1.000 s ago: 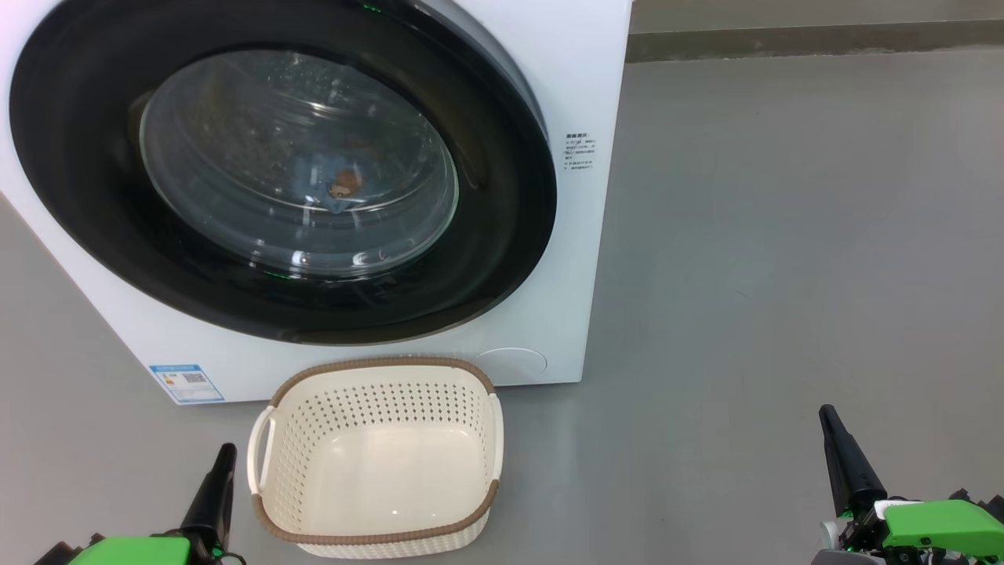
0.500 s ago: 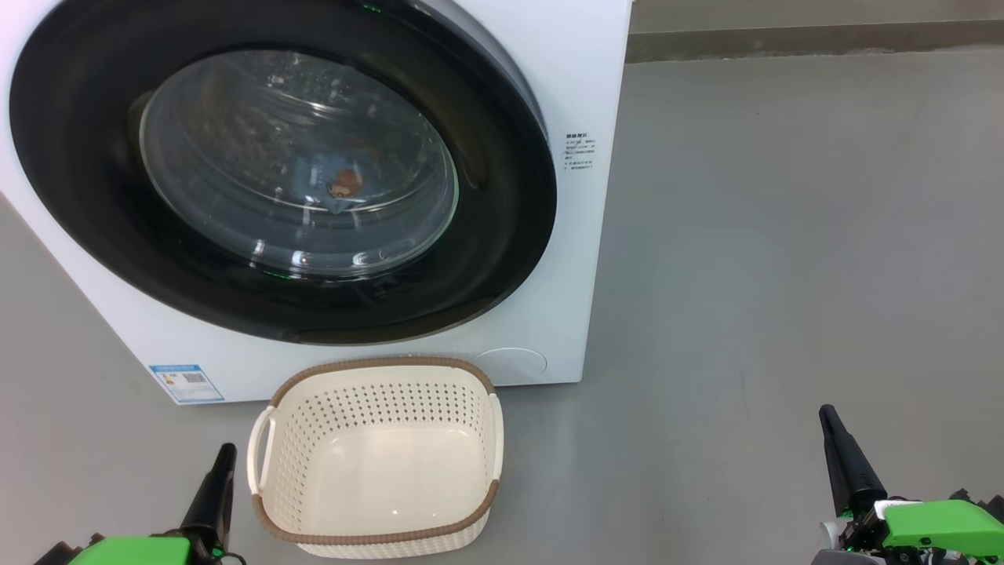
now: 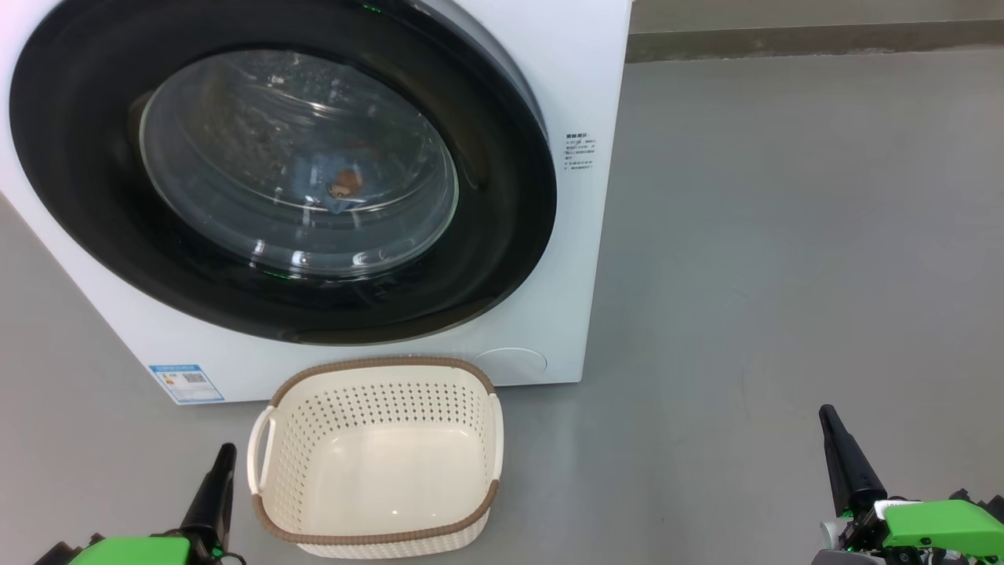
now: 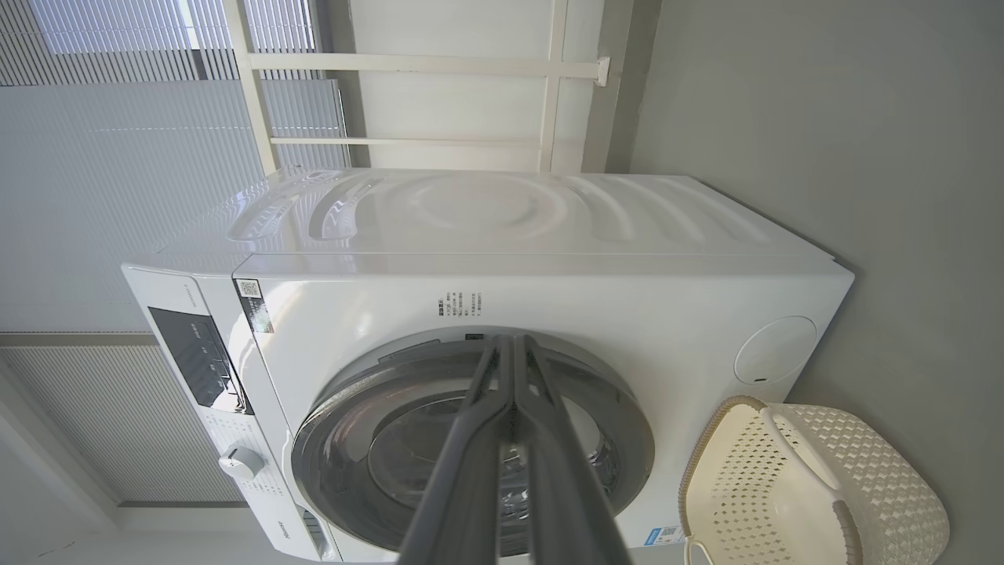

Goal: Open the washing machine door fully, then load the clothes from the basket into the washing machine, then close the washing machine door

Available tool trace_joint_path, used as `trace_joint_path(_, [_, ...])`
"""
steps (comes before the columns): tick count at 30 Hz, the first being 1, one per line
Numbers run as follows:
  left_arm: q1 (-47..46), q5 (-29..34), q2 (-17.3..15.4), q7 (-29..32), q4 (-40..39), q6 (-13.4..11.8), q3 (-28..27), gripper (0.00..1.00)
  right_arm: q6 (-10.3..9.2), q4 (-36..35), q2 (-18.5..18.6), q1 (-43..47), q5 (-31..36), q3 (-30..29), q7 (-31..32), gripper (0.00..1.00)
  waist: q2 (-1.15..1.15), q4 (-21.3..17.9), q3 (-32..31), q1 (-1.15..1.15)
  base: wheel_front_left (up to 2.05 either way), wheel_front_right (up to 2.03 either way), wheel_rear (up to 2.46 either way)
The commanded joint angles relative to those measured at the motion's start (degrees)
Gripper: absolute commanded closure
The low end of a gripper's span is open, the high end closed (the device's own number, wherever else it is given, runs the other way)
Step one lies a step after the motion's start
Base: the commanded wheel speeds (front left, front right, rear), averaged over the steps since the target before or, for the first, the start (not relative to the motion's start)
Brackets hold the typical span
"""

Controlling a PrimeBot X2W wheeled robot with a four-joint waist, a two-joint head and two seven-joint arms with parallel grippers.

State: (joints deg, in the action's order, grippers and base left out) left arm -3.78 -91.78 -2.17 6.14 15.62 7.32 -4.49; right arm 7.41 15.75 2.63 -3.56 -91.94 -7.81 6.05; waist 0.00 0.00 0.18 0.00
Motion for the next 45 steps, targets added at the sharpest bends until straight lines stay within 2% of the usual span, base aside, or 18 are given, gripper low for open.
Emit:
trace_joint_path(1, [-2.40,-0.37,-0.74,0.37,-1.59,0.17,-2.05,1.00,0.08,-1.73,0.25,-2.62,-0.23,1.29,0.44,1.00,0.00,0.00,0.00,0.00,0.00,0.00,0.00])
trace_joint_path(45, [-2.41,-0.35,-0.72,0.39,-1.59,0.17,-2.08,1.00,0.08,-1.73,0.25,-2.62,-0.23,1.29,0.43,1.00,0.00,0.00,0.00,0.00,0.00,0.00,0.00])
